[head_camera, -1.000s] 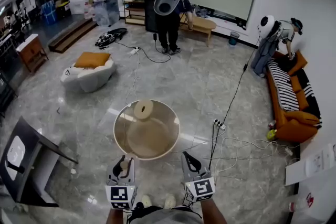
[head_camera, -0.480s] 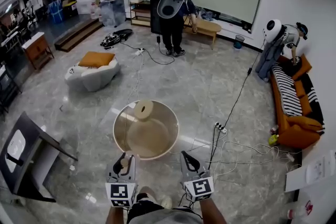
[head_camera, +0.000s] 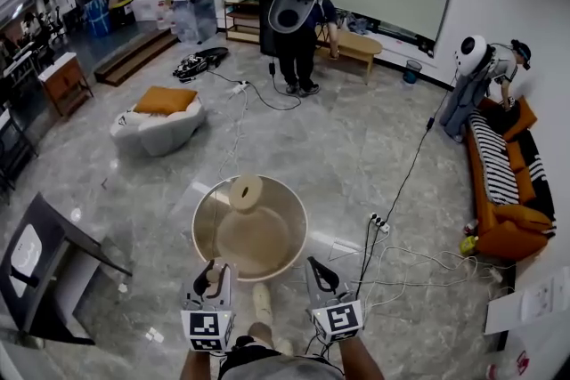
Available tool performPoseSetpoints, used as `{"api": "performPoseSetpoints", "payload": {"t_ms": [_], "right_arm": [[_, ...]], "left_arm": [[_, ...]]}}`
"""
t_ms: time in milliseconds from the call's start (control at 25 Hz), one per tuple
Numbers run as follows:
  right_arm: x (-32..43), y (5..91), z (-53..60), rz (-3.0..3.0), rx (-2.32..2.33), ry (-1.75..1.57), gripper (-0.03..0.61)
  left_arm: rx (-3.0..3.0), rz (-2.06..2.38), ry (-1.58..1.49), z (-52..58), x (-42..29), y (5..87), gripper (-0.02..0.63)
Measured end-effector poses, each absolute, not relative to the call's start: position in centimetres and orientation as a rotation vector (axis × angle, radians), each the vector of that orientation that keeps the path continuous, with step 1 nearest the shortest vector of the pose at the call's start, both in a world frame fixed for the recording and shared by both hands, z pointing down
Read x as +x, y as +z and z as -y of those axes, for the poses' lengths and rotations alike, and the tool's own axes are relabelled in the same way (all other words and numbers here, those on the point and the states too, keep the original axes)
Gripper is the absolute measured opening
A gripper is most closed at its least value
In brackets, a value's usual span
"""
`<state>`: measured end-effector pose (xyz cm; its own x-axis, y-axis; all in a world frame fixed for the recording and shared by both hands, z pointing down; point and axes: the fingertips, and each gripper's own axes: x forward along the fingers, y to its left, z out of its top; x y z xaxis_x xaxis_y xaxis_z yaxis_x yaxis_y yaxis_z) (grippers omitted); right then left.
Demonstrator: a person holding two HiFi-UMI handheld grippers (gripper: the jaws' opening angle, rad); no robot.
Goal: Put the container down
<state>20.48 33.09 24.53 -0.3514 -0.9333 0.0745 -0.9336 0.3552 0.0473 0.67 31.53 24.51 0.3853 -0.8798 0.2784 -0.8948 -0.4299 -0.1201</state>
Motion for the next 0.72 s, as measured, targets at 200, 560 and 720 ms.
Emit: {"api": "performPoseSetpoints", "payload": {"t_ms": [200, 560, 720], "right_arm": [[20.1, 25.3, -26.7, 2.508, 1.716, 0.026, 0.002], [18.6, 25.1, -14.6, 2.499, 1.691, 0.058, 0.002], [17.9, 25.6, -10.0, 2.500, 1.674, 0.078, 0.002]], "left_arm": [[2.558, 1.644, 0.474, -25.2, 0.7, 24.7, 0.126], [2.525, 1.621, 0.485, -13.6, -0.6, 25.6, 0.126], [2.500, 1.617, 0.507, -9.0, -1.2, 25.9, 0.126]]}}
